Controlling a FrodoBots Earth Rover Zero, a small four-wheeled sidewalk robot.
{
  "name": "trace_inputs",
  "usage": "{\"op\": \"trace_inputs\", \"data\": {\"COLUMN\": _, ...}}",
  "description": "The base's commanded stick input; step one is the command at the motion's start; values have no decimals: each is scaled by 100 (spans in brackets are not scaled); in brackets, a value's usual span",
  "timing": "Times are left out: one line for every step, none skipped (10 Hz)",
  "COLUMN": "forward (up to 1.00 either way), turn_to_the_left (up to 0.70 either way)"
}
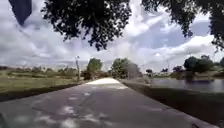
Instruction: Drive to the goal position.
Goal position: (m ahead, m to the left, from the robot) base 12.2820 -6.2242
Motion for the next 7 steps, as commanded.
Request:
{"op": "trace_inputs", "data": {"forward": 69, "turn_to_the_left": 12}}
{"op": "trace_inputs", "data": {"forward": 69, "turn_to_the_left": 14}}
{"op": "trace_inputs", "data": {"forward": 69, "turn_to_the_left": 9}}
{"op": "trace_inputs", "data": {"forward": 69, "turn_to_the_left": 1}}
{"op": "trace_inputs", "data": {"forward": 69, "turn_to_the_left": 3}}
{"op": "trace_inputs", "data": {"forward": 69, "turn_to_the_left": 7}}
{"op": "trace_inputs", "data": {"forward": 69, "turn_to_the_left": 10}}
